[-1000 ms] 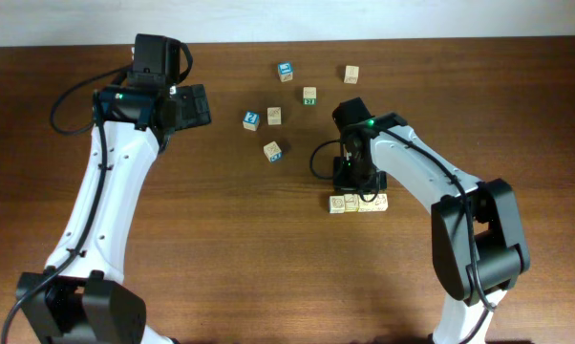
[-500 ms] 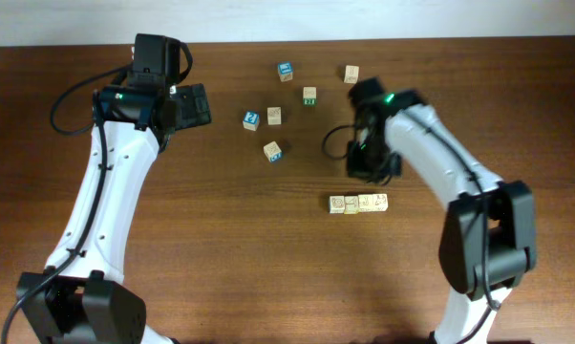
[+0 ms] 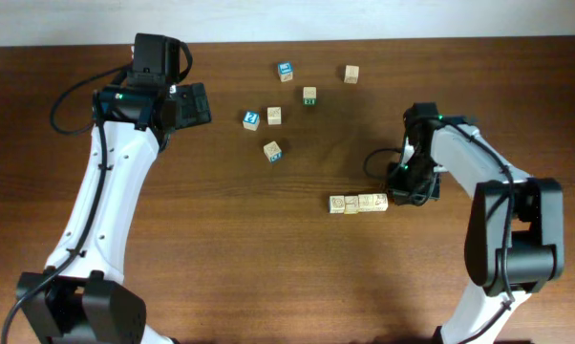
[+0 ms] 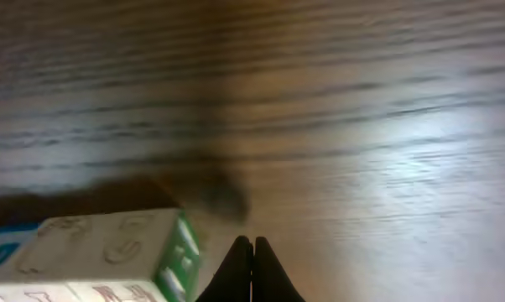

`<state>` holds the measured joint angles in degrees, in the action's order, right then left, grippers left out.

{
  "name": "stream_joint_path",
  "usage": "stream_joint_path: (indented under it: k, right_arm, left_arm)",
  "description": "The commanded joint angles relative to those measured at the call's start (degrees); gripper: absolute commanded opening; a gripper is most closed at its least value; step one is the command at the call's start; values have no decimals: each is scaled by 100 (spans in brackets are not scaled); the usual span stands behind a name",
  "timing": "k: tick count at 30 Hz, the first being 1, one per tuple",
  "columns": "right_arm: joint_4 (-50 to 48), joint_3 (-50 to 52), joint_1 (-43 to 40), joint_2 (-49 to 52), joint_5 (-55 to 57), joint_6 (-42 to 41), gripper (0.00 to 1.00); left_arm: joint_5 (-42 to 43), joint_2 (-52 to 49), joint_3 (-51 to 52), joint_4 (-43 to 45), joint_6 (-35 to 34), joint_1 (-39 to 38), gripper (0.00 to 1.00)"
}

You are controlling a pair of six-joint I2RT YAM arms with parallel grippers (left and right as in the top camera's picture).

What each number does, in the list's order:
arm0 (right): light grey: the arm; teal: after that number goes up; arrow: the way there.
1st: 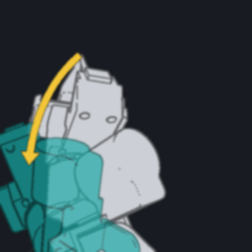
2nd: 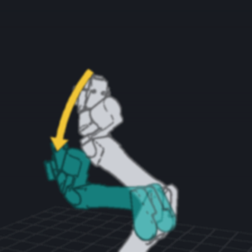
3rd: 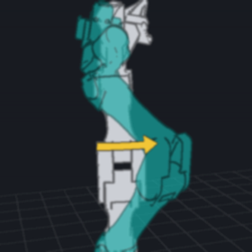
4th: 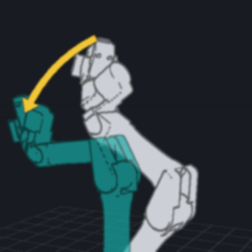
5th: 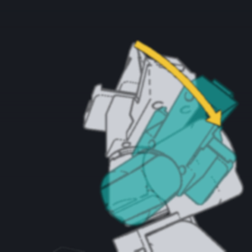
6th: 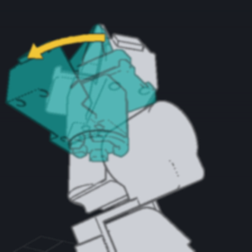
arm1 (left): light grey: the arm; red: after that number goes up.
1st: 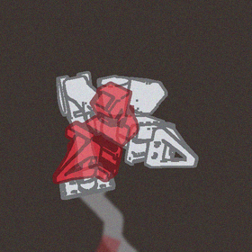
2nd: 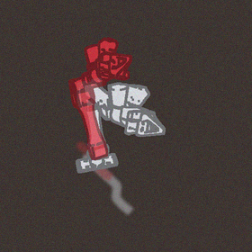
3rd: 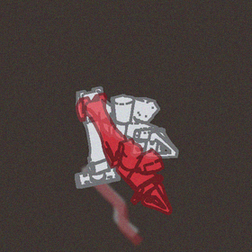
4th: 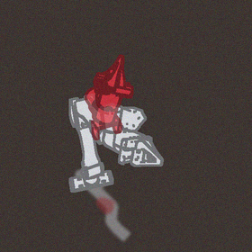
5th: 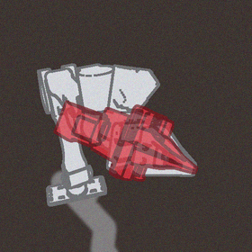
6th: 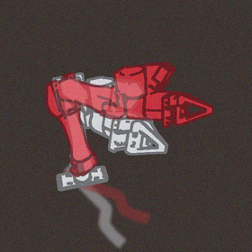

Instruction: Rotate 4 blocks

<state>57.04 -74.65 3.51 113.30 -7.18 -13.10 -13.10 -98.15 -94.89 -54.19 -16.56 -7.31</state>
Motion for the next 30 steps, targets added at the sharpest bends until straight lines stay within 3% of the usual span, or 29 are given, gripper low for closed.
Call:
stream_joint_path:
  k: [1,14,20,26,30]
  right_arm:
    - [-157,203,170,-37,-170,105,4]
    - [-442,201,1147,-37,-361,-87,4]
    - [-490,103,1108,-39,-415,-83,4]
    - [1335,-1864,1091,-44,-59,72,4]
    - [1644,-1670,1803,-44,-273,-802,4]
  left_arm:
    - [22,136,-83,13,-57,9,99]
    - [22,136,-83,-13,-57,9,99]
    - [22,136,-83,-35,-55,9,99]
    - [22,136,-83,-33,-55,9,99]
    - [20,136,-83,-31,-57,9,99]
